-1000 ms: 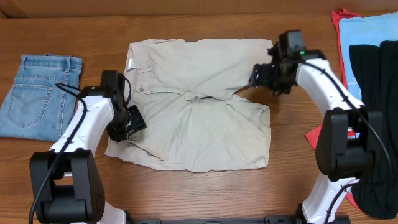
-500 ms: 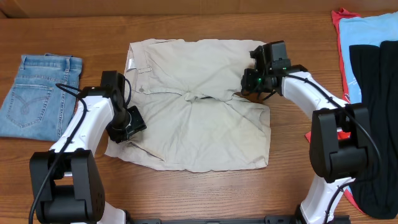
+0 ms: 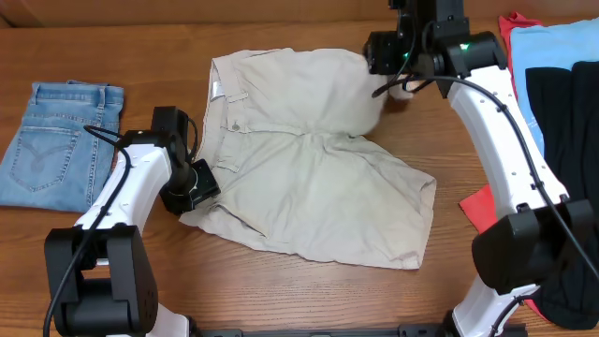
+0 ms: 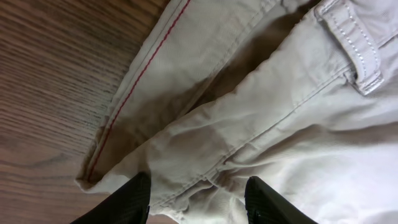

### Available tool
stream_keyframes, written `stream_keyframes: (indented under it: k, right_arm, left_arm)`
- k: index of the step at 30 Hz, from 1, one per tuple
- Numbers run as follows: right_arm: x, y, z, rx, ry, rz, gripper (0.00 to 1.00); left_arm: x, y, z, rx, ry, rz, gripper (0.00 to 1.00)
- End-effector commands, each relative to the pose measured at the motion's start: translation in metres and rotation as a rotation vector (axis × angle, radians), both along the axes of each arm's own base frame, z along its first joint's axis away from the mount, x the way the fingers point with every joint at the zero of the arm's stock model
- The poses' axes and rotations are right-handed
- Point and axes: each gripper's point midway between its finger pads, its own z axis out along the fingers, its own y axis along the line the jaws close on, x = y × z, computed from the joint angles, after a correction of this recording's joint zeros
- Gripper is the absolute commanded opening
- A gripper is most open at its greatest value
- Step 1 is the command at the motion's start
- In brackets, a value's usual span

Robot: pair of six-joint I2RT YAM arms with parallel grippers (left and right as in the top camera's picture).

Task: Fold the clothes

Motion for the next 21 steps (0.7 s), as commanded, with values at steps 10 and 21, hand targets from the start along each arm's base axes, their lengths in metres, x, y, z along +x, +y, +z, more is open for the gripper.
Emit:
stream_keyframes:
  k: [10, 21]
  right_arm:
    - [-0.048, -0.058, -0.141, -0.12, 0.407, -0.194, 0.81]
    - [-0.053, -0.109, -0.149, -0.033, 0.476, -0.356, 0.87]
  left_arm:
    - [0.003, 0.0, -0.003, 0.009, -0.007, -0.015, 0.52]
    - [0.12, 0.001, 0.079, 0.049, -0.453, -0.147, 0.69]
